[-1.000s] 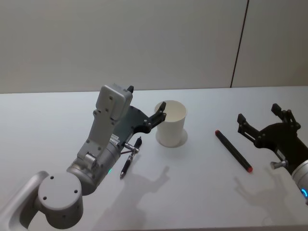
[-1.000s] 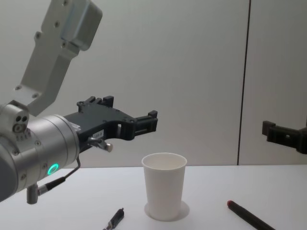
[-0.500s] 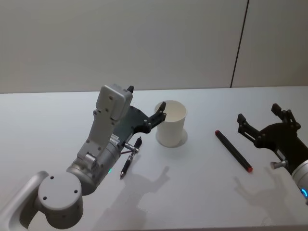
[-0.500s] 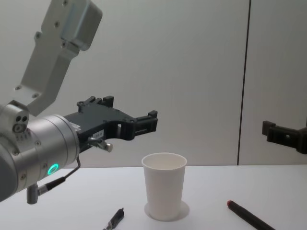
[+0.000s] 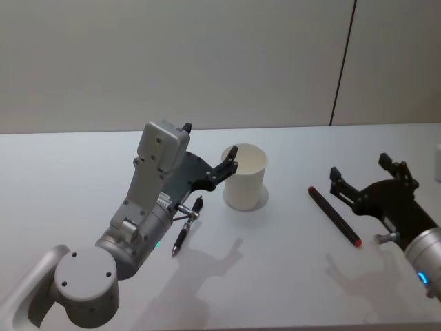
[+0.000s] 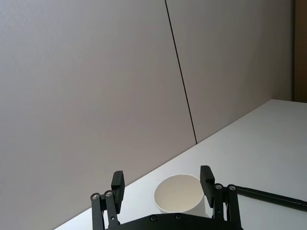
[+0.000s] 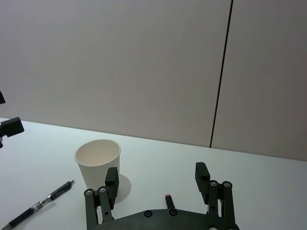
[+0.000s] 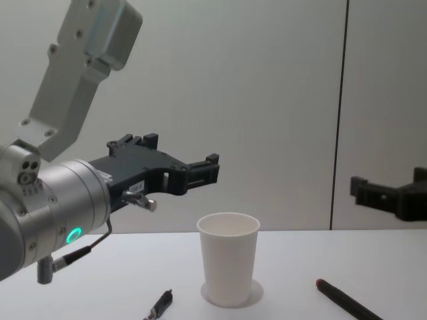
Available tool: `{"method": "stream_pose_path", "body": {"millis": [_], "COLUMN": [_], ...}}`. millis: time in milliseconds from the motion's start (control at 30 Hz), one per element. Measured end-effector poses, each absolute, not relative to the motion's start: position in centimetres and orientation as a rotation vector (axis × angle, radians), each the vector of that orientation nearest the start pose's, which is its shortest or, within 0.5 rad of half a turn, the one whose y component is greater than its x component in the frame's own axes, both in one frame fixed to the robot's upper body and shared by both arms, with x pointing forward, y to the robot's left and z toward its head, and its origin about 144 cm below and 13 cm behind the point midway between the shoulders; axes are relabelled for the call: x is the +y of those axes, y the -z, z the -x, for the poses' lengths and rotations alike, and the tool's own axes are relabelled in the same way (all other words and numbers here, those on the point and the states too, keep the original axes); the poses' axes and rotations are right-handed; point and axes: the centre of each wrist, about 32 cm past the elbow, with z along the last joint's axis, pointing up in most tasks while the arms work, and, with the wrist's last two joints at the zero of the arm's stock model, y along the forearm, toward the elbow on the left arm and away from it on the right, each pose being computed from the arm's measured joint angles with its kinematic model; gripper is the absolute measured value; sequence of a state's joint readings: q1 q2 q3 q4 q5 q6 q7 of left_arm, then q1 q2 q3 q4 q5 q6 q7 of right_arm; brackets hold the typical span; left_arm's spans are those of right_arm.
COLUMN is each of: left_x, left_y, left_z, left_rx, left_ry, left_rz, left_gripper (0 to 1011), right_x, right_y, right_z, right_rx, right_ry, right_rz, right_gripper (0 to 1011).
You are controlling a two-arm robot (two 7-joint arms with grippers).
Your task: Place the pen into the pen holder.
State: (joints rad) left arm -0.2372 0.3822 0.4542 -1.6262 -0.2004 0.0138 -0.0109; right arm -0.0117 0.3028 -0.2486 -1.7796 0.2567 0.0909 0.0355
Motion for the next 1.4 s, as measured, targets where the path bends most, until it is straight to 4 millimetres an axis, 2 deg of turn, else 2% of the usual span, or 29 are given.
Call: {"method": "stream_pose_path", "body": {"millis": [267, 467, 967, 1400], "left_x": [19.8, 19.8, 19.8, 19.8], "left_y": [-120.4, -120.4, -120.4, -120.4], "left_z": [-49.2, -49.2, -49.2, -49.2], "left_rx": [-0.268, -0.268, -0.268, -0.268], "left_ry": [-1.124, -1.124, -1.124, -1.124], "left_rz": [-0.061, -0.061, -0.061, -0.061], "left_gripper": [1003, 1003, 1003, 1003], "right_x": [-20.6, -19.8, -19.4, -19.5], "right_y": [-119.4, -119.9, -120.7, -121.1], "right_z": [-44.9, -46.4, -51.6, -55.8], "right_rx": [-0.022, -0.017, 0.012, 0.108], "right_ry": [1.247, 1.248, 1.218, 1.190], "right_rz": [0.082, 0.165, 0.364, 0.491], "right_gripper": [1002, 1002, 1001, 1002]}}
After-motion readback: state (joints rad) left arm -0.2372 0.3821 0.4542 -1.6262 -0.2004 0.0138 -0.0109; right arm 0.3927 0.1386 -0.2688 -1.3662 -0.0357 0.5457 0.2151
